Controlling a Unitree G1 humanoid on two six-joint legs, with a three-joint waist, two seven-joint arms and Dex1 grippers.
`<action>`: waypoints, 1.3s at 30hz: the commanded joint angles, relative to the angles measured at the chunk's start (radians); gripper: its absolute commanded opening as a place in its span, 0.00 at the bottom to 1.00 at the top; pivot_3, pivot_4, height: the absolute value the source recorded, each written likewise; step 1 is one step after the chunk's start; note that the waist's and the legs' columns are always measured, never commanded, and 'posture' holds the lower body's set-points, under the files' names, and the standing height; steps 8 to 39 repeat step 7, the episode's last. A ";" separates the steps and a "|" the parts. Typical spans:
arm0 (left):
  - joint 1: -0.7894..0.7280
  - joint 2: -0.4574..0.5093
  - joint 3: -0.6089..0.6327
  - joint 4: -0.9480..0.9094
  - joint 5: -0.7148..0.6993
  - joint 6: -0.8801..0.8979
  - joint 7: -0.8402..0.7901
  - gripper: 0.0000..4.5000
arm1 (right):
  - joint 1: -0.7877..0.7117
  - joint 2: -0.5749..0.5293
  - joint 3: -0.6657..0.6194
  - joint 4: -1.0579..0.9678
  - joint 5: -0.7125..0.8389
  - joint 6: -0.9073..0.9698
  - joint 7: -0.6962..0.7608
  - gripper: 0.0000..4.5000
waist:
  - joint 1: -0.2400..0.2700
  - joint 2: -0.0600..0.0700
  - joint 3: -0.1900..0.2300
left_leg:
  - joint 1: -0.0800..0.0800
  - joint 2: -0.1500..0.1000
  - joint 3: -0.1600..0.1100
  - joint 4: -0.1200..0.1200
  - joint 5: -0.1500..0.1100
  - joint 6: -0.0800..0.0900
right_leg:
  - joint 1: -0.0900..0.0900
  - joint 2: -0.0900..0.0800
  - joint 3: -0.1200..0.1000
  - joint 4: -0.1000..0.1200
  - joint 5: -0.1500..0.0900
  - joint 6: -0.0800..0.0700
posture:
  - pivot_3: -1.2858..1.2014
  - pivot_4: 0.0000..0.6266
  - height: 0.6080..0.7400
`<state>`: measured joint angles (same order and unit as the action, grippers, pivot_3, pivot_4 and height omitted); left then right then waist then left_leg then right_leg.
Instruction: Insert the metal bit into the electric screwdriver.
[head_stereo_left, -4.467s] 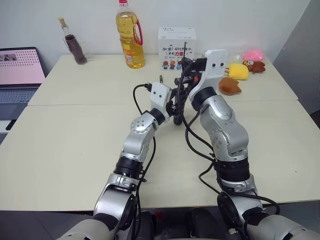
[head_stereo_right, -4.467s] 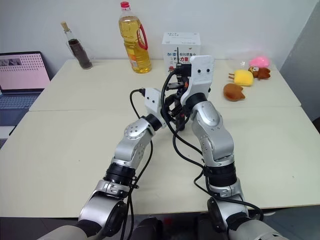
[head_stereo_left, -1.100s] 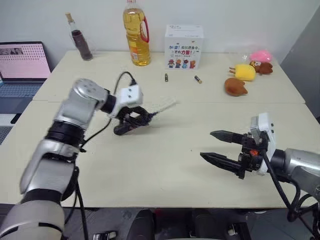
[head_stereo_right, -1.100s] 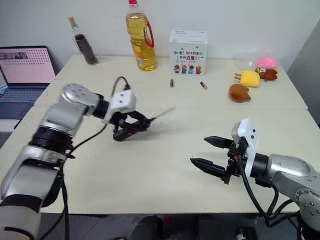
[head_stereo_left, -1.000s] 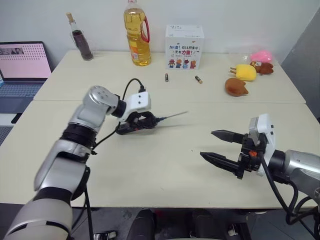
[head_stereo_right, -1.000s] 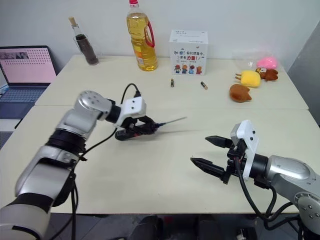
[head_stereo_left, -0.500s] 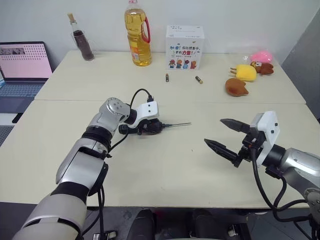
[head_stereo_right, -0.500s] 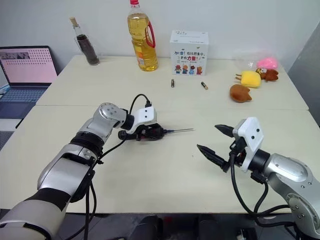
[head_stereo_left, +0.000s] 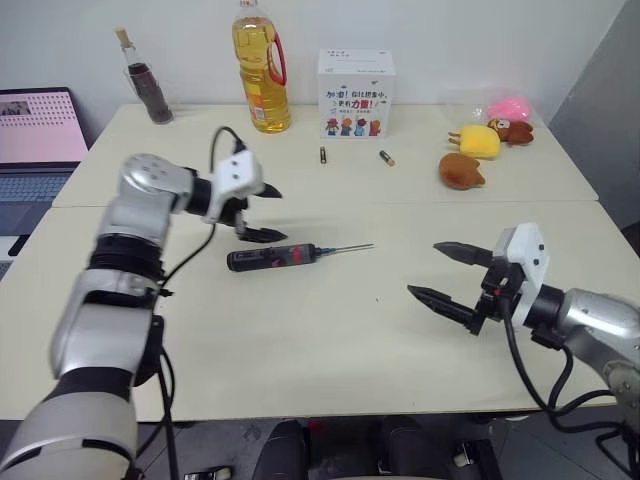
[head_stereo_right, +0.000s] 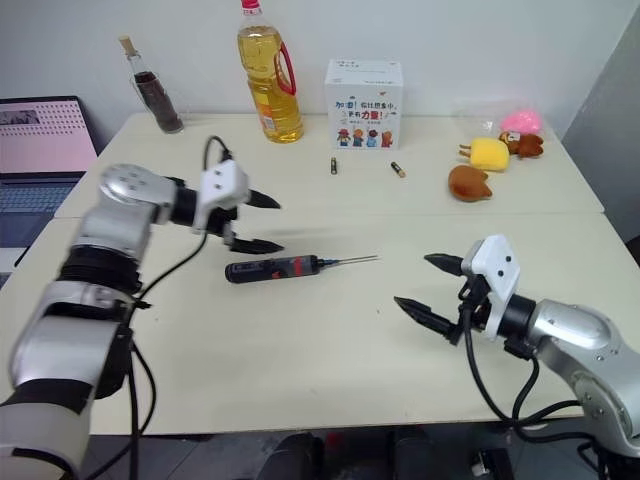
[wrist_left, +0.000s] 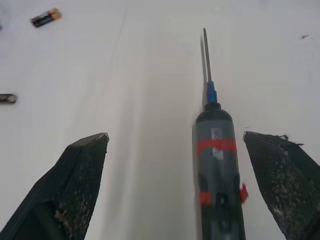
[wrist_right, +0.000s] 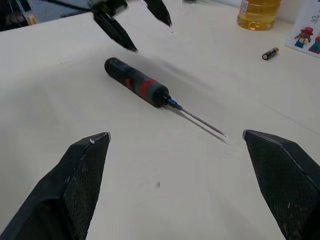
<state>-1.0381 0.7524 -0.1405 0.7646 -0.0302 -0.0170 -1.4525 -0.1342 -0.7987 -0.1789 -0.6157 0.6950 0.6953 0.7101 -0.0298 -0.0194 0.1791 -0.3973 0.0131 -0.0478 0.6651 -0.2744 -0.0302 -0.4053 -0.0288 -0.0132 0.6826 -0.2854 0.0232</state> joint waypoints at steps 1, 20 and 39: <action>0.077 0.090 0.087 -0.107 -0.057 0.089 0.009 0.99 | -0.063 -0.048 -0.026 0.130 -0.031 -0.084 0.117 1.00 | -0.001 0.000 0.000 | 0.000 0.000 0.000 0.000 0.000 0.000 | 0.000 0.000 0.000 0.000 0.000 0.000 | 0.52 0.24 1.00; 0.264 0.141 0.159 -0.265 -0.105 0.184 0.075 0.99 | -0.138 -0.051 0.011 0.306 -0.093 -0.166 0.194 1.00 | 0.001 0.000 0.000 | 0.000 0.001 -0.001 0.000 0.000 0.000 | 0.000 -0.001 0.002 0.001 0.000 0.000 | 0.52 0.24 1.00; 0.264 0.141 0.159 -0.265 -0.105 0.184 0.075 0.99 | -0.138 -0.051 0.011 0.306 -0.093 -0.166 0.194 1.00 | 0.001 0.000 0.000 | 0.000 0.001 -0.001 0.000 0.000 0.000 | 0.000 -0.001 0.002 0.001 0.000 0.000 | 0.52 0.24 1.00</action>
